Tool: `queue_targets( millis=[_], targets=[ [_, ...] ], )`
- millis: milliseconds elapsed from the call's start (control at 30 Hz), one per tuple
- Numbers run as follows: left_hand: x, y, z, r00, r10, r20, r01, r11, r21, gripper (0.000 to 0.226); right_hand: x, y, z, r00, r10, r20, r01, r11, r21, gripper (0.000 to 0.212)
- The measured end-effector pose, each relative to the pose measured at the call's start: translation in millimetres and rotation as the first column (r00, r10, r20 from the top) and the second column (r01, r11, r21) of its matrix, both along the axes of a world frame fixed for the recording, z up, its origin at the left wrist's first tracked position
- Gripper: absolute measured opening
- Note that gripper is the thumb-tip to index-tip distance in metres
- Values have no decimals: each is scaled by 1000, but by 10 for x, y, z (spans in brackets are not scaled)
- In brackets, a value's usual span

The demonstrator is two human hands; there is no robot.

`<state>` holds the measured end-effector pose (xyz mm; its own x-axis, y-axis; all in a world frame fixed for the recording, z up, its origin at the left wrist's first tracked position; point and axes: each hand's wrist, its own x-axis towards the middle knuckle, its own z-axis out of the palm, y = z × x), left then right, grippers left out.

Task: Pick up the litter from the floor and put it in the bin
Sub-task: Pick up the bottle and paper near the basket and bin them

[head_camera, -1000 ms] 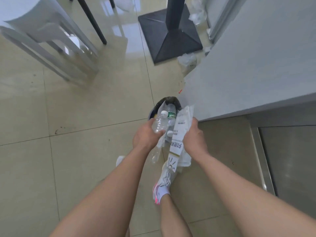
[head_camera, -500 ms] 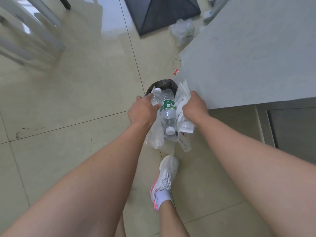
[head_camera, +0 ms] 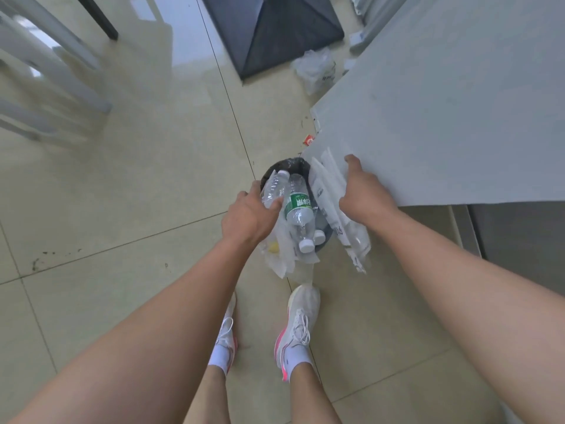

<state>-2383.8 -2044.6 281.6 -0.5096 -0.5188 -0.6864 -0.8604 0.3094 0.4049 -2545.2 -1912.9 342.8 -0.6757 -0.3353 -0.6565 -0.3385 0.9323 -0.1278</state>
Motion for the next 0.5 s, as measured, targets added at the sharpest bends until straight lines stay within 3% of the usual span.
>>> queue_targets(
  millis=[167, 300, 367, 500],
  targets=[
    [-68, -94, 118, 999, -3, -36, 6, 994, 105, 63, 51, -93, 78, 993, 10, -121, -21, 996, -87, 70],
    [-133, -107, 91, 999, 20, -40, -13, 986, 165, 62, 293, -171, -79, 994, 63, 90, -51, 989, -136, 69],
    [-127, -102, 49, 996, 58, -71, -49, 992, 120, 53, 390, -141, -158, 986, 51, 162, -27, 989, -144, 73],
    [-23, -96, -5, 973, 192, -127, -190, 981, 27, 31, 456, -27, -313, 992, 42, 120, -30, 994, -103, 69]
  ],
)
